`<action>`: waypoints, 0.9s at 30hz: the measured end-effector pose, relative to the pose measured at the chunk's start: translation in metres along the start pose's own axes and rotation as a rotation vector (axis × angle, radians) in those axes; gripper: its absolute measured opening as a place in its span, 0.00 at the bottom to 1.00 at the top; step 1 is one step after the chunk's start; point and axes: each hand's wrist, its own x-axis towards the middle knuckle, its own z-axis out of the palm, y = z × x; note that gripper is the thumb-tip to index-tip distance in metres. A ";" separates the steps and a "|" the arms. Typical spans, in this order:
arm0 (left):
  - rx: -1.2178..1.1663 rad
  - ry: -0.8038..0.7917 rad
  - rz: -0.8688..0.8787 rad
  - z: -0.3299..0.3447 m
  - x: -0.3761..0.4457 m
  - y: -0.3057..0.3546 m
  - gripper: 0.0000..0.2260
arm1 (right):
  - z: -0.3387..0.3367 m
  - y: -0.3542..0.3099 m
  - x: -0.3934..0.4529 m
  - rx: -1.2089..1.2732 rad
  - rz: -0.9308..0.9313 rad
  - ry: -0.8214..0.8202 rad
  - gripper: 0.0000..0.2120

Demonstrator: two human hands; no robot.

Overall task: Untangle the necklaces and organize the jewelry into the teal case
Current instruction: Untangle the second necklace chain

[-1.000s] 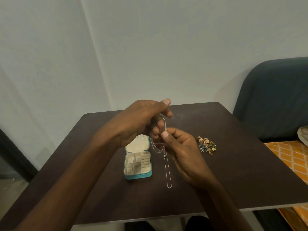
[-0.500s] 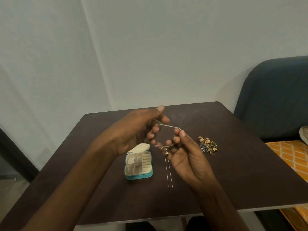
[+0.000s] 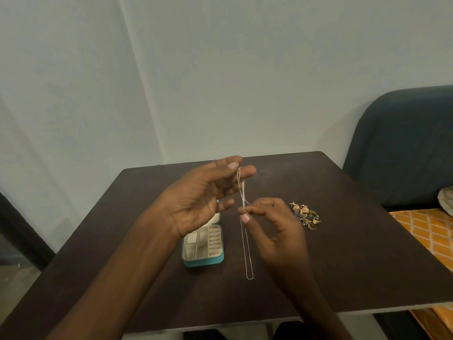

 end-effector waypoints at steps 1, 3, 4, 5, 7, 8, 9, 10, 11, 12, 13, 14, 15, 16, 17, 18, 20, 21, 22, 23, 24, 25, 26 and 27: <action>0.018 0.008 0.017 0.001 0.000 -0.001 0.12 | 0.000 -0.001 0.000 -0.102 -0.037 0.011 0.09; 0.063 0.011 0.045 0.003 0.000 -0.004 0.12 | 0.000 -0.005 0.001 -0.238 -0.114 0.031 0.09; 0.096 0.013 0.064 0.004 0.001 -0.006 0.12 | 0.001 -0.006 0.001 -0.280 -0.154 0.037 0.09; 0.135 0.014 0.089 0.004 0.001 -0.008 0.12 | 0.001 -0.007 0.001 -0.305 -0.188 0.039 0.08; 0.242 0.017 0.149 0.005 0.000 -0.010 0.13 | 0.001 -0.008 0.001 -0.330 -0.241 0.029 0.07; 0.311 0.020 0.186 0.005 -0.001 -0.011 0.14 | 0.002 -0.009 0.001 -0.341 -0.261 0.021 0.07; 0.382 0.024 0.224 0.005 -0.001 -0.012 0.14 | 0.002 -0.010 0.001 -0.349 -0.273 0.015 0.07; 0.445 0.026 0.256 0.005 -0.002 -0.013 0.14 | 0.002 -0.012 0.002 -0.350 -0.275 0.011 0.07; 0.492 0.022 0.277 0.005 -0.003 -0.014 0.14 | 0.001 -0.014 0.003 -0.338 -0.270 0.010 0.08; 0.523 0.013 0.288 0.005 -0.003 -0.016 0.14 | -0.001 -0.016 0.006 -0.317 -0.259 0.014 0.08; 0.538 0.001 0.292 0.006 -0.005 -0.017 0.13 | -0.004 -0.017 0.009 -0.296 -0.244 0.022 0.08; 0.543 -0.007 0.295 0.006 -0.005 -0.019 0.13 | -0.007 -0.019 0.012 -0.282 -0.230 0.034 0.09; 0.543 -0.011 0.300 0.005 -0.006 -0.021 0.12 | -0.010 -0.020 0.016 -0.282 -0.219 0.046 0.10; 0.539 -0.011 0.304 0.004 -0.006 -0.023 0.12 | -0.014 -0.021 0.019 -0.295 -0.210 0.054 0.11; 0.533 -0.010 0.304 0.003 -0.006 -0.025 0.11 | -0.017 -0.021 0.022 -0.314 -0.203 0.057 0.11; 0.524 -0.012 0.300 0.002 -0.005 -0.026 0.11 | -0.020 -0.021 0.024 -0.331 -0.196 0.059 0.11; 0.493 -0.024 0.295 0.001 -0.005 -0.028 0.12 | -0.023 -0.020 0.027 -0.341 -0.179 0.063 0.10; 0.473 -0.031 0.297 0.001 -0.005 -0.028 0.12 | -0.024 -0.019 0.028 -0.332 -0.167 0.067 0.09; 0.452 -0.041 0.302 0.001 -0.005 -0.029 0.13 | -0.025 -0.019 0.029 -0.312 -0.152 0.071 0.09; 0.437 -0.053 0.309 0.002 -0.005 -0.029 0.15 | -0.026 -0.018 0.029 -0.279 -0.134 0.073 0.10; 0.432 -0.066 0.314 0.002 -0.005 -0.029 0.17 | -0.026 -0.018 0.029 -0.233 -0.110 0.072 0.09; 0.437 -0.077 0.316 0.002 -0.005 -0.029 0.19 | -0.027 -0.017 0.028 -0.176 -0.087 0.070 0.09; 0.441 -0.087 0.317 0.001 -0.004 -0.028 0.20 | -0.028 -0.017 0.029 -0.116 -0.069 0.069 0.08; 0.440 -0.093 0.316 0.001 -0.004 -0.028 0.21 | -0.029 -0.018 0.029 -0.065 -0.058 0.065 0.07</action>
